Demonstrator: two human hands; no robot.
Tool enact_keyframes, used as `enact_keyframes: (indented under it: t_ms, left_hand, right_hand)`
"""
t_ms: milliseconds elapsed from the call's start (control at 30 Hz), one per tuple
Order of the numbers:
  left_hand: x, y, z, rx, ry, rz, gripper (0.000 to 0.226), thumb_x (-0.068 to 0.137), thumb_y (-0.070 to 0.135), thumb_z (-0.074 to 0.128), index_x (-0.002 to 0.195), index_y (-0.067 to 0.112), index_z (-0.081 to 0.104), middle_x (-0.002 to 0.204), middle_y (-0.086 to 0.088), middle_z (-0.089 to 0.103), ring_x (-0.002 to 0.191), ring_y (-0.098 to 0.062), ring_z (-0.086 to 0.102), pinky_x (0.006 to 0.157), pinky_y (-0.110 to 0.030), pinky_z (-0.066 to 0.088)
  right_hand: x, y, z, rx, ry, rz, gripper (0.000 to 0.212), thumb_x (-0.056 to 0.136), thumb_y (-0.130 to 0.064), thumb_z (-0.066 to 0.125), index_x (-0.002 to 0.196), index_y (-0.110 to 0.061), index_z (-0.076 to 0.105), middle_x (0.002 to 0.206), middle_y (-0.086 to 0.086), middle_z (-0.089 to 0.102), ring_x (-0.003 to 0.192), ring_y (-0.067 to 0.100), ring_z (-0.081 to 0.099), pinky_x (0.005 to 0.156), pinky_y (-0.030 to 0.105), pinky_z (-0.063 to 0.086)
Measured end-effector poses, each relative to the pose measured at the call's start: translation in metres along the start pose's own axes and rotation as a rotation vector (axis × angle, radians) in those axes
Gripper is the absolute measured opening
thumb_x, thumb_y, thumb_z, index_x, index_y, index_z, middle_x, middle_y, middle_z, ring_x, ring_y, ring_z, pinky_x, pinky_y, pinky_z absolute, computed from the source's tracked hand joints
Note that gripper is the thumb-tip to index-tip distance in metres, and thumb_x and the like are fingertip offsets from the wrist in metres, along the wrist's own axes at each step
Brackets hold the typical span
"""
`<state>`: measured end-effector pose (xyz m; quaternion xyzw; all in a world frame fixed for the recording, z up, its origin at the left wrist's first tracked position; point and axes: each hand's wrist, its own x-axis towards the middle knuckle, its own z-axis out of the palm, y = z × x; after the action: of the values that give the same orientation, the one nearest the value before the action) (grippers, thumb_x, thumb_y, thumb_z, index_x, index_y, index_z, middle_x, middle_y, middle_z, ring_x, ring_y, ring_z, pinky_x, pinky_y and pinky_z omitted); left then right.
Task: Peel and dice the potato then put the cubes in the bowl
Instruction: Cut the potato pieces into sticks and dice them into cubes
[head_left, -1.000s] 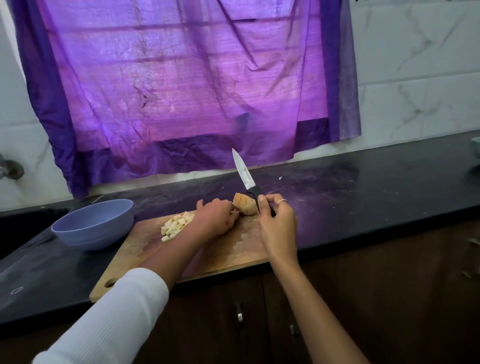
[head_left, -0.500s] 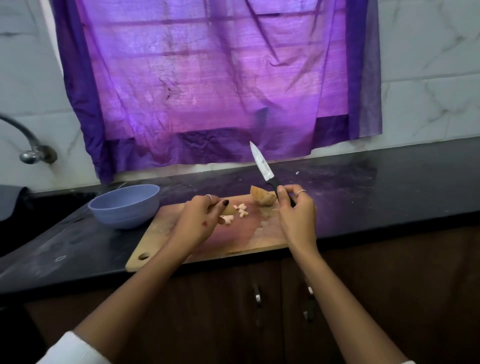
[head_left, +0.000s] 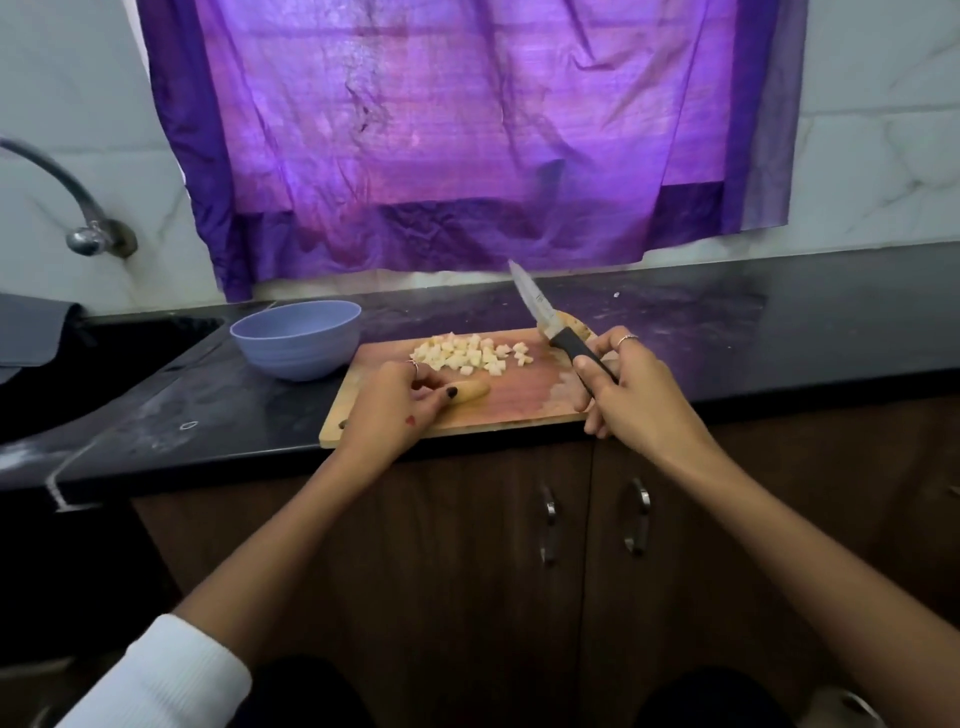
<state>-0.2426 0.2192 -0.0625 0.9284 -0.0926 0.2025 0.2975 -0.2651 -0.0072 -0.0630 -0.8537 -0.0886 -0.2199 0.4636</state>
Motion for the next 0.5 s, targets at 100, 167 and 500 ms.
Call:
enact_keyframes:
  t_ms: [100,167,500]
  left_hand:
    - [-0.004,-0.003,-0.005,0.019,0.028,-0.014,0.018,0.090,0.027,0.065,0.101,0.015,0.073,0.114,-0.004,0.068,0.093,-0.008,0.054,0.074,-0.021,0.036]
    - [-0.005,-0.004,-0.006,0.002,0.022,-0.017,0.019,0.090,0.028,0.065,0.100,0.015,0.073,0.113,-0.003,0.068,0.088,-0.005,0.054,0.072,-0.021,0.038]
    - [-0.010,-0.017,0.004,-0.101,0.115,0.025,0.011,0.086,0.033,0.069,0.083,0.023,0.071,0.079,0.005,0.062,0.075,-0.009,0.055,0.064,-0.027,0.045]
  right_hand:
    - [-0.007,-0.007,0.000,-0.124,-0.079,-0.038,0.007,0.098,-0.023,0.050,0.101,-0.018,0.046,0.080,0.000,0.064,0.056,0.010,0.059,0.049,0.016,0.043]
    - [-0.007,-0.012,0.003,-0.235,-0.145,-0.081,0.009,0.097,-0.023,0.051,0.106,-0.022,0.047,0.087,0.000,0.063,0.067,0.010,0.058,0.059,0.023,0.046]
    - [0.004,-0.033,0.011,-0.536,-0.232,-0.248,0.041,0.097,-0.032,0.050,0.138,-0.026,0.050,0.126,0.002,0.060,0.108,0.021,0.058,0.090,0.039,0.049]
